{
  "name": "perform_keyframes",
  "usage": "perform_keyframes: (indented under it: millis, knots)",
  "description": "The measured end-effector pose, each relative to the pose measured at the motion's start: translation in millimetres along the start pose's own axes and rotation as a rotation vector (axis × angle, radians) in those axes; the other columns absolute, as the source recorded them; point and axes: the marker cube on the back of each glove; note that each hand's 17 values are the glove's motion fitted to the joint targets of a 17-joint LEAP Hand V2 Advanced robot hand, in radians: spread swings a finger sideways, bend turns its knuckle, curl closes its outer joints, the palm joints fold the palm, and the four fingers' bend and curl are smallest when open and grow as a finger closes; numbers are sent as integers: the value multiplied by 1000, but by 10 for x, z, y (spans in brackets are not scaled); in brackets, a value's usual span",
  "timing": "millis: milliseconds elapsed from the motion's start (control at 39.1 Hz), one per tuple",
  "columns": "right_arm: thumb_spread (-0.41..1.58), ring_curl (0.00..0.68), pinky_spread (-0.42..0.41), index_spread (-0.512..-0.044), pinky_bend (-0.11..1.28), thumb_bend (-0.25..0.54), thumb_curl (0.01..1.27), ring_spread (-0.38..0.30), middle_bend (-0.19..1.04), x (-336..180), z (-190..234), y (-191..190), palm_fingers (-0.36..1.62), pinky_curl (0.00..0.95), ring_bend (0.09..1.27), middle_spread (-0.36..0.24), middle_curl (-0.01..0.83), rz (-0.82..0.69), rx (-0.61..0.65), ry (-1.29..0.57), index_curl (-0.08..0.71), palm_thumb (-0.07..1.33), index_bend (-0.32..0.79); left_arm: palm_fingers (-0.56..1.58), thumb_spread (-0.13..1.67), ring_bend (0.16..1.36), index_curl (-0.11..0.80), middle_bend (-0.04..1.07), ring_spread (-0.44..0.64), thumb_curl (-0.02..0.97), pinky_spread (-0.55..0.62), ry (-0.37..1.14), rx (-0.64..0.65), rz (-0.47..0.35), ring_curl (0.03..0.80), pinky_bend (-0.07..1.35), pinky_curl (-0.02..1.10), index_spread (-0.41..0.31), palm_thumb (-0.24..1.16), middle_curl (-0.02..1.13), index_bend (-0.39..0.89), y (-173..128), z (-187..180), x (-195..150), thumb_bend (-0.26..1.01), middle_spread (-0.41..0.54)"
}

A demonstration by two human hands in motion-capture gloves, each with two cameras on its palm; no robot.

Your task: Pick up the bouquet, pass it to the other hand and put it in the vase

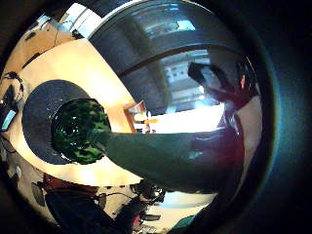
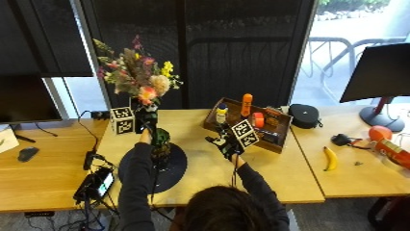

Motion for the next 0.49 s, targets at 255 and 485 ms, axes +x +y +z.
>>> perform_keyframes:
  millis: [255, 485]
  knots:
    - [1035, 342, 265, -297, 505, -27, 389, 91, 165, 216, -181, 254, 264, 363, 266, -10, 316, -54, 65, 33, 315, 742, 195, -237, 853, 582, 525, 298, 119, 444, 182, -352, -409, -247, 450, 428, 489, -19, 449, 547, 59, 476, -655, -1896, -59, 64]
    - [1063, 330, 269, -292, 476, -21, 378, 99, 157, 540, -246, 192, 292, 354, 248, -4, 303, 42, 45, 33, 339, 743, 191, -178, 866, 553, 363, 162, 367, 415, 425, -392, -380, -178, 332, 424, 392, 126, 470, 368, 33, 693, -903, -1967, -35, 292]
